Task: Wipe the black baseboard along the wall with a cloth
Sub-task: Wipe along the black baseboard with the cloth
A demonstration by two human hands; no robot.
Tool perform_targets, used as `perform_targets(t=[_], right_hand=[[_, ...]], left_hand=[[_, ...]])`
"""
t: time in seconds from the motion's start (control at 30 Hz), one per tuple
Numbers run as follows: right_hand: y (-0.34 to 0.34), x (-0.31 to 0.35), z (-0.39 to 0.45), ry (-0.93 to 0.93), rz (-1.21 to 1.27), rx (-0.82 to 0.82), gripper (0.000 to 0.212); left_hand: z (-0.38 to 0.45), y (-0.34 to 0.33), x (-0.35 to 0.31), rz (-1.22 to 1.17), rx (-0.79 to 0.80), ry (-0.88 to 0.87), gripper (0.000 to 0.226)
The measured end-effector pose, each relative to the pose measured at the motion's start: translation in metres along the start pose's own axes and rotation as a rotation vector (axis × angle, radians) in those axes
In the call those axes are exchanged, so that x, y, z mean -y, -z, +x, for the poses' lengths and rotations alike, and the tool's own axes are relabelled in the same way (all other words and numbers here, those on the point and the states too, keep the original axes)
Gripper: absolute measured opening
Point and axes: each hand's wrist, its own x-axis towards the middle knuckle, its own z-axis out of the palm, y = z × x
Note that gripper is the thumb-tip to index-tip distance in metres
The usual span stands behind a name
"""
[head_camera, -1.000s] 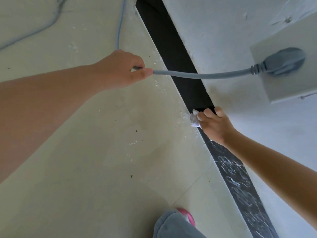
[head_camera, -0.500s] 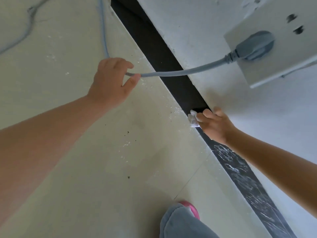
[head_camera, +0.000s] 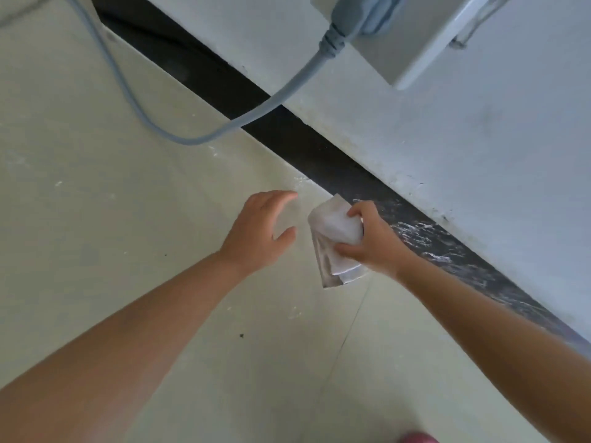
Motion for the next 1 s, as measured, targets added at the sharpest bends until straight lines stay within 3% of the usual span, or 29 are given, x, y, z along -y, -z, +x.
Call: perform_targets(t=[0.13, 0.3, 0.4, 0.5, 0.63, 0.7, 0.83, 0.9, 1.0], right_hand=[[-0.002, -0.002, -0.02, 0.093, 0.153, 0.267, 0.056], [0.007, -0.008, -0.025, 0.126, 0.326, 0.07, 0.035], [0.01, -0.011, -0.031, 0.09, 0.355, -0.044, 0.023], [0.007, -0.015, -0.037, 0.083, 0.419, -0.071, 0.02], [0.003, -0.023, -0.042, 0.059, 0.539, -0.055, 0.023], [0.001, -0.031, -0.043, 0.008, 0.528, -0.139, 0.029], [-0.015, -0.059, -0.052, -0.056, 0.178, -0.243, 0.031], [-0.026, -0.072, -0.057, -0.08, 0.077, -0.295, 0.032], [-0.04, -0.084, -0.062, -0.111, -0.08, -0.411, 0.038]], left_hand=[[0.001, 0.0, -0.006, -0.01, 0.175, -0.091, 0.057], [-0.004, -0.013, -0.017, -0.169, 0.366, 0.085, 0.063], [-0.007, -0.018, -0.032, -0.16, 0.323, 0.097, 0.068], [-0.009, -0.024, -0.041, 0.043, 0.248, 0.035, 0.051], [-0.01, -0.026, -0.046, 0.014, 0.254, 0.114, 0.018], [-0.005, -0.025, -0.043, 0.06, 0.16, 0.197, 0.005], [0.017, -0.026, -0.035, 0.074, -0.167, 0.516, 0.002], [0.029, -0.02, -0.028, 0.006, -0.292, 0.671, 0.022], [0.043, -0.006, -0.017, 0.004, -0.417, 0.714, 0.037]])
